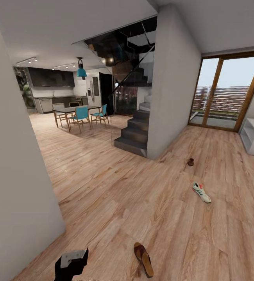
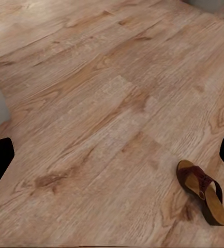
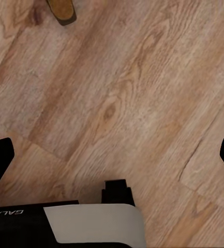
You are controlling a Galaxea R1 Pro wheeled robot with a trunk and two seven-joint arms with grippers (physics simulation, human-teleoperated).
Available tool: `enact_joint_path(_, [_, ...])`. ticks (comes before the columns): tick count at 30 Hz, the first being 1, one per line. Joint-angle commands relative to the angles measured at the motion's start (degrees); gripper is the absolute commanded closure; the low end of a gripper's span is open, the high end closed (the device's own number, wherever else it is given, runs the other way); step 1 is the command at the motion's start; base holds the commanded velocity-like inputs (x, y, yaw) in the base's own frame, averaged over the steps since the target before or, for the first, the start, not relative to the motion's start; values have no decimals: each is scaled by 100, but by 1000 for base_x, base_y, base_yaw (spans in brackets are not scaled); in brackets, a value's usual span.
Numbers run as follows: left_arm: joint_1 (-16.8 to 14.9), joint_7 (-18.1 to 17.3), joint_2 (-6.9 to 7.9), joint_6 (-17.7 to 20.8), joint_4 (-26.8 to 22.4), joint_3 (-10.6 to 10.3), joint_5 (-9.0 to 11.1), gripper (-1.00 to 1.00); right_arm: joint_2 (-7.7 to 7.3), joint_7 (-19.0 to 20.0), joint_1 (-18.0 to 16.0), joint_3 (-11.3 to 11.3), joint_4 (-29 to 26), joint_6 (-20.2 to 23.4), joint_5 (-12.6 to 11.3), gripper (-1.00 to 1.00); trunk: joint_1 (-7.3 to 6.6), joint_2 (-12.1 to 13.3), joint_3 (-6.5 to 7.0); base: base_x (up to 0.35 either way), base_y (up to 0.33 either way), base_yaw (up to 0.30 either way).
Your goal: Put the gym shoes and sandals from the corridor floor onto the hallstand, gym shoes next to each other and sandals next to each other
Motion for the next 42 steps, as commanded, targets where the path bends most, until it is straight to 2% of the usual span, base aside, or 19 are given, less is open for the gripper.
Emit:
enact_joint_path(1, [-4, 2, -6, -12, 0, 0, 56, -100, 2, -7, -1, 0, -6, 29, 8, -100, -1, -3, -8, -88, -309, 283])
enact_joint_path(11, [-4, 5, -12, -13, -1, -3, 57, -100, 7, -10, -1, 0, -3, 29, 8, -100, -1, -3, -25, -145, -240, 184])
enact_joint_path(24, [-4, 12, 0, -9, -36, 5, 42, -100, 4, -8, -1, 8, -10, 29, 6, -100, -1, -3, -47, -7, -8, 23])
enact_joint_path(28, [-10, 13, 4, -6, -49, 5, 40, -100, 7, -8, -7, 8, -230, 33, 1, -100, 87, -164, -149, 0, 0, 130])
enact_joint_path(30, [-66, 14, 4, -5, -52, 5, 37, -100, 7, 1, -8, 8, -754, 49, -18, -100, 131, -244, -201, 0, 0, 154])
enact_joint_path(32, [-95, 14, 5, -5, -49, 5, 34, -100, 7, 2, -9, 8, -943, 57, -27, -100, 175, -324, -254, 0, 0, 162])
enact_joint_path(39, [-124, 14, -2, -4, -45, 5, 31, -100, 15, -18, -38, 9, -1288, 79, -41, -100, 329, -605, -437, 0, 0, 172])
enact_joint_path(40, [-124, 14, -2, -4, -45, 5, 31, -100, 17, -20, -69, 9, -1341, 81, -42, -100, 351, -645, -463, 0, 0, 177])
enact_joint_path(42, [-126, 14, -3, -4, -45, 5, 25, -100, 28, -25, -409, 9, -1552, 95, -43, -100, 394, -725, -516, 0, 0, 179])
